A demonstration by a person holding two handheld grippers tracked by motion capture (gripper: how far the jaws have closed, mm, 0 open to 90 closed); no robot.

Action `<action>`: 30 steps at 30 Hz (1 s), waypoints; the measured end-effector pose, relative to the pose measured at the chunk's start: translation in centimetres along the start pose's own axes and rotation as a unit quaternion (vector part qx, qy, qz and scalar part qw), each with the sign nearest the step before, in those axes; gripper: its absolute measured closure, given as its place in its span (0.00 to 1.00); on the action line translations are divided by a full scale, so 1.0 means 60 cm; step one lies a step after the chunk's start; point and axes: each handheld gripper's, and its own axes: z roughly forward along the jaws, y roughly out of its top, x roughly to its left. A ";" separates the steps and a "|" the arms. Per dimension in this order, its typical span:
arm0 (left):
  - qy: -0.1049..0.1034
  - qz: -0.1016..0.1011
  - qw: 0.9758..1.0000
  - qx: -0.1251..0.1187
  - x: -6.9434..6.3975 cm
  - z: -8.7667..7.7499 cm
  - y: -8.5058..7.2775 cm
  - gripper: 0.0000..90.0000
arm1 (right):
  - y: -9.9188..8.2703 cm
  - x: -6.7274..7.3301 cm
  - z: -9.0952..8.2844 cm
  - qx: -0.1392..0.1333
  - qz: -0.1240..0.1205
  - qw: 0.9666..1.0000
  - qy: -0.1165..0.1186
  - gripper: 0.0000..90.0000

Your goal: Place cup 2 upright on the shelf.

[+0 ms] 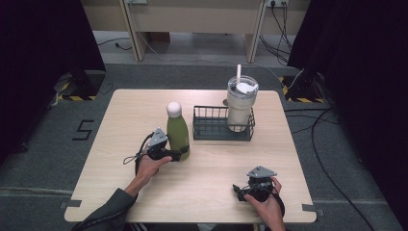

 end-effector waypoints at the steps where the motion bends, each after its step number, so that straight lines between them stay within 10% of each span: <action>1: -0.001 0.000 1.000 -0.002 0.000 0.001 0.000 0.19 | 0.000 0.000 0.000 0.000 0.000 1.000 0.000 0.08; 30: -0.010 0.017 1.000 -0.005 -0.010 -0.004 0.028 0.22 | 0.000 0.000 0.000 0.000 0.000 1.000 0.000 0.08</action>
